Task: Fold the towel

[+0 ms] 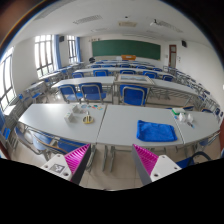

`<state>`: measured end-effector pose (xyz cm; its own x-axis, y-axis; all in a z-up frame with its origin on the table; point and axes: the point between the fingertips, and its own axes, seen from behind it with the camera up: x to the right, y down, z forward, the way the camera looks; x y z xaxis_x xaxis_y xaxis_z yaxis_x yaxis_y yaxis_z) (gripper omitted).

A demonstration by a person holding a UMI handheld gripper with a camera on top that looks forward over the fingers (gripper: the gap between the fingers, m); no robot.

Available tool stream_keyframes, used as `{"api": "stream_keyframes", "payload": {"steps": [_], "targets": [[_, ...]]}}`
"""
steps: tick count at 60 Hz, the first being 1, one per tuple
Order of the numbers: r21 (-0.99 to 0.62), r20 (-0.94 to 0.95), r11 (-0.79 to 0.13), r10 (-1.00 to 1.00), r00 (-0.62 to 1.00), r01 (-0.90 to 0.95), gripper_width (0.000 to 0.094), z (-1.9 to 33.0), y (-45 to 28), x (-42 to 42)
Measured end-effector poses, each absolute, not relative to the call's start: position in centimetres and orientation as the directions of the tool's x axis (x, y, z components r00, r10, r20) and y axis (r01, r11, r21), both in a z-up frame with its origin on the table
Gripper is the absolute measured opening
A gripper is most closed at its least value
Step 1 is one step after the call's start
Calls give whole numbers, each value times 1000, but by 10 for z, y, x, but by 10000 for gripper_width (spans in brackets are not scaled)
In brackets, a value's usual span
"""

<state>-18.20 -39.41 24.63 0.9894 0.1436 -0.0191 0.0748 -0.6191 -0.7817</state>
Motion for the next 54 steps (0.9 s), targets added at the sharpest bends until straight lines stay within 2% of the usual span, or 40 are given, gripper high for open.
{"api": "stream_keyframes", "payload": {"steps": [7, 18, 35, 43, 47, 50, 52, 54], "targets": [[-748, -28, -660, 131, 991, 66, 843, 225, -398, -175], [-717, -11, -696, 67, 998, 39, 842, 152, -358, -126], [-772, 80, -633, -9, 997, 56, 847, 66, -184, -54], [-755, 132, -650, -23, 991, 85, 847, 24, -121, -38], [-726, 153, -680, -18, 988, 100, 795, 1, -108, -32], [-699, 160, -707, -4, 987, 110, 708, -13, -105, -32], [-726, 140, -680, -1, 990, 102, 618, -9, -96, -34], [-712, 147, -694, 8, 989, 111, 507, -13, -99, -32]]}}
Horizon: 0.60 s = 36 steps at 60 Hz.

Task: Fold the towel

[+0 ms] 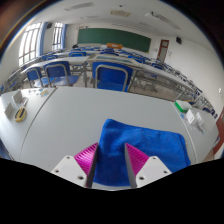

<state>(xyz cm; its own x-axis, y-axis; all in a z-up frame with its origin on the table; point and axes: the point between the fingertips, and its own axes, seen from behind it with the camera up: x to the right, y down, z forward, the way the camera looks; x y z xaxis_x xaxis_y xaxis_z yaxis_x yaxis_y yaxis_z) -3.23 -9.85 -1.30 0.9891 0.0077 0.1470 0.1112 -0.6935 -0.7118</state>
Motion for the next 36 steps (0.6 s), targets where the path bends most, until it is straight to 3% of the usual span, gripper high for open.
{"api": "stream_keyframes", "payload": {"steps": [8, 19, 29, 36], "targets": [[-699, 267, -675, 59, 962, 235, 59, -11, -94, -16], [-700, 149, -692, 104, 983, 179, 17, -2, -96, -39], [-783, -101, -620, 196, 975, 44, 16, 83, -84, -91], [-810, -184, -585, 217, 959, -23, 29, 126, -80, -69]]}}
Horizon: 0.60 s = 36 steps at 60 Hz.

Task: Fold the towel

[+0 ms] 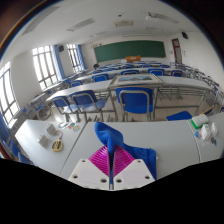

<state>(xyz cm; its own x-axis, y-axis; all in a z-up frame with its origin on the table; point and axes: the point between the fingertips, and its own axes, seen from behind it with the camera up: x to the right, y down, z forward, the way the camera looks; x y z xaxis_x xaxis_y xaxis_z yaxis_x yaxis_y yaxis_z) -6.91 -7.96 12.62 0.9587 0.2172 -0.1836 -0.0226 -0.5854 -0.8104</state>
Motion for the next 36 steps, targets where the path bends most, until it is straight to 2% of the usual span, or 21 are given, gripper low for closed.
{"api": "stream_keyframes", "payload": {"steps": [5, 7, 9, 13, 14, 17, 23, 36], "targets": [[-798, -198, -602, 196, 960, -41, 33, 119, -70, -42], [-788, -190, -614, 183, 965, -38, 90, 103, -70, -22], [-768, -176, -640, 167, 970, -29, 205, 89, -67, -14], [-739, -144, -674, 133, 981, -17, 640, 62, -63, 10], [-732, -133, -681, 126, 983, -12, 722, 56, -63, 16], [-721, -94, -693, 108, 990, 7, 842, 43, -63, 34], [-727, -59, -686, 115, 992, 36, 848, 45, -65, 52], [-760, -44, -646, 157, 987, 69, 847, 99, -108, 30]]}}
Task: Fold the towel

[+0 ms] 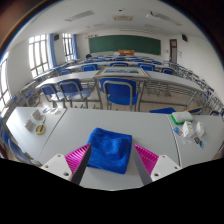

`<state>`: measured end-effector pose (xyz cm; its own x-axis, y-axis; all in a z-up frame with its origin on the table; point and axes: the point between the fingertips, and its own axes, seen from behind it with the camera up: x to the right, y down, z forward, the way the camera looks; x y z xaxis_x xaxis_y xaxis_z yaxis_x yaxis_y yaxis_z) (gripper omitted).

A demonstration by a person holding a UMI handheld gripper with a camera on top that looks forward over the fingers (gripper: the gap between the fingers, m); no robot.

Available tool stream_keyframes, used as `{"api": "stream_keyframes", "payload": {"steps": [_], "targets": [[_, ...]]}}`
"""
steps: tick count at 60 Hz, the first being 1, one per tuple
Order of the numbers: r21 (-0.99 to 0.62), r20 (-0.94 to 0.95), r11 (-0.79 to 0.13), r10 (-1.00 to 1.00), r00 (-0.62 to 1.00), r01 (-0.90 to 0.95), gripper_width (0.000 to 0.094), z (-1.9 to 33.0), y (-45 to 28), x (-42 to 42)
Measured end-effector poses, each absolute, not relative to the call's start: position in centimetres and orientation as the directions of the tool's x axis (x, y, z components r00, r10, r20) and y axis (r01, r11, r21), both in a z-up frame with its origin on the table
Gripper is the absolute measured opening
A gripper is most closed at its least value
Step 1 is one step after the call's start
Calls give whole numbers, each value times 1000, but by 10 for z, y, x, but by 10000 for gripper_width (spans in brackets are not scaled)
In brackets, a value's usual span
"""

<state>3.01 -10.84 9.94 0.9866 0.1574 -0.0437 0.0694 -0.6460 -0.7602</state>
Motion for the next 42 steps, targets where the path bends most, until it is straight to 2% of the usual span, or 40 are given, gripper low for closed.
{"api": "stream_keyframes", "payload": {"steps": [24, 42], "targets": [[-810, 43, -580, 86, 995, 85, 846, 194, -254, -48], [-829, 67, -552, 53, 996, 86, 844, 226, -324, -77]]}}
